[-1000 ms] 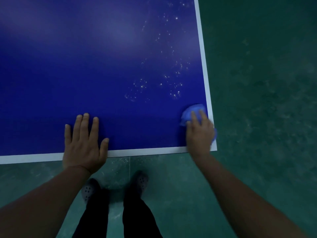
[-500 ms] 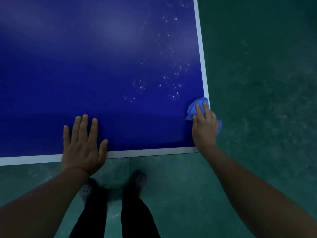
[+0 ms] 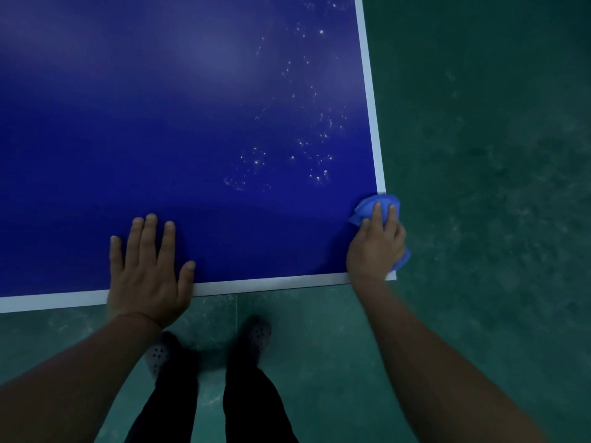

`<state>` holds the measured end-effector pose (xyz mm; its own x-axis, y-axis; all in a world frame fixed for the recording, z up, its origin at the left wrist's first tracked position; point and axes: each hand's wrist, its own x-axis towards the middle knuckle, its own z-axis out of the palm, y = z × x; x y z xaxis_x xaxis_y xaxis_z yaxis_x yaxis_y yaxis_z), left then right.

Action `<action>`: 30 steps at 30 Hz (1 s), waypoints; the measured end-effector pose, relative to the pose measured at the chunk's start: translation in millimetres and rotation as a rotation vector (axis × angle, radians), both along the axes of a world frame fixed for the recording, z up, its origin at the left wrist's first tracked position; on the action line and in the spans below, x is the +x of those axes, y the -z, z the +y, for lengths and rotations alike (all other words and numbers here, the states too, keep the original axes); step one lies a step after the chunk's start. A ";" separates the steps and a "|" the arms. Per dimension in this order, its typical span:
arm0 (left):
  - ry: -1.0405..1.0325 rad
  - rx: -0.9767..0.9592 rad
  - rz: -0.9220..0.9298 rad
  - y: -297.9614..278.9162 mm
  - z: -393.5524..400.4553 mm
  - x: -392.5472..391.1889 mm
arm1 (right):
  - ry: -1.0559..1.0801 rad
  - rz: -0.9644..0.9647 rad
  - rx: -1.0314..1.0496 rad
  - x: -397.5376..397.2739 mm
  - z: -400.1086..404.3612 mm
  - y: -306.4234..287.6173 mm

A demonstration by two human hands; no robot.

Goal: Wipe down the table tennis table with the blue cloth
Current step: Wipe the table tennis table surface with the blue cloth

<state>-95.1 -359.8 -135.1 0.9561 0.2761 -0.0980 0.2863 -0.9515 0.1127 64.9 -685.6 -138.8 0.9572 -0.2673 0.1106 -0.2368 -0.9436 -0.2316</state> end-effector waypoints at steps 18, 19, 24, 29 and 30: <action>-0.005 -0.001 0.017 -0.1 -3.1 1.3 | -0.317 0.074 -0.057 -65.2 29.5 -7.9; -0.003 0.001 0.014 0.0 -2.7 1.4 | -0.374 0.099 -0.037 -72.3 47.1 -5.7; -0.019 -0.014 -0.052 -0.3 -2.5 -0.1 | -0.695 0.139 -0.005 -87.5 140.6 -5.8; -0.112 -0.051 -0.158 1.1 -4.8 -3.6 | -0.855 0.202 0.104 -67.2 220.3 -7.4; -0.114 -0.053 -0.175 1.7 -4.6 -3.7 | -0.862 0.197 0.117 -58.7 235.1 -8.1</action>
